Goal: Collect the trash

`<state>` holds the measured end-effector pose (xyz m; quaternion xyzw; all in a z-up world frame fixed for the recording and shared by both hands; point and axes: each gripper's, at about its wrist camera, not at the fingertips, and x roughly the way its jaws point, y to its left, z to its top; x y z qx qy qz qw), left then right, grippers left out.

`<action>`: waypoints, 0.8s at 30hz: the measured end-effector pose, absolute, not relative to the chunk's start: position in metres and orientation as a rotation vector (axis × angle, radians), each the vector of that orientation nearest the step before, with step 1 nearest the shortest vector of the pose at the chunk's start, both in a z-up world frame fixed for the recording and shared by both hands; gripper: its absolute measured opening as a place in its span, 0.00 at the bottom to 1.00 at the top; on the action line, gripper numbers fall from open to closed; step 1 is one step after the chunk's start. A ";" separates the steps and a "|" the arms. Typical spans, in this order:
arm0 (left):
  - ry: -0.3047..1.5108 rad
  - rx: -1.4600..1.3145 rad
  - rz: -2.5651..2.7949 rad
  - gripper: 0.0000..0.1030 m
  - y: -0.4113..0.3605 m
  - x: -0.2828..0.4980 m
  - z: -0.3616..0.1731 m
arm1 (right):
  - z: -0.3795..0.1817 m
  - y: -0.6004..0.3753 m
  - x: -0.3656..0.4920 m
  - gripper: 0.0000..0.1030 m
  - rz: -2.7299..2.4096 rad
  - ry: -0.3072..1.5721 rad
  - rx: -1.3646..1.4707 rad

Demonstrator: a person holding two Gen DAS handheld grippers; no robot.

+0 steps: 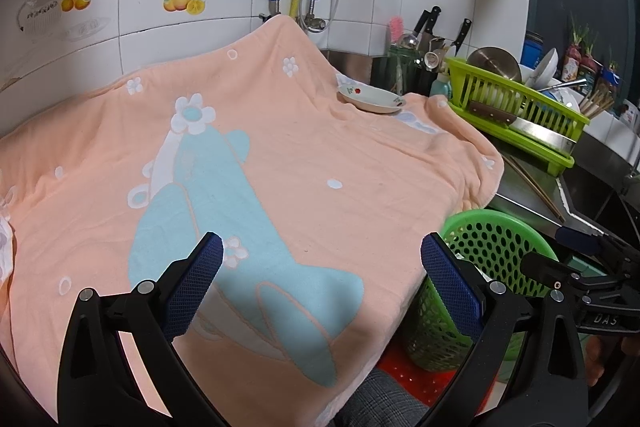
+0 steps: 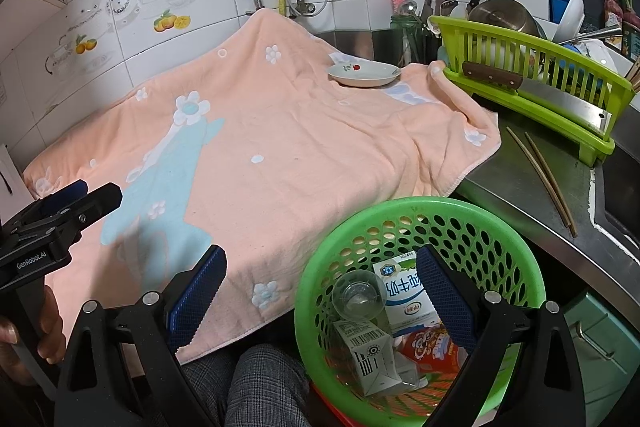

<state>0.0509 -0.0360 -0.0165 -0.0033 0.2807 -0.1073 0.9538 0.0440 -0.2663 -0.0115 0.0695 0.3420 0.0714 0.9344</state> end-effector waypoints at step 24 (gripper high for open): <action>0.563 0.008 -0.210 0.95 -0.038 0.051 -0.015 | -0.012 -0.262 0.045 0.90 0.151 0.699 0.143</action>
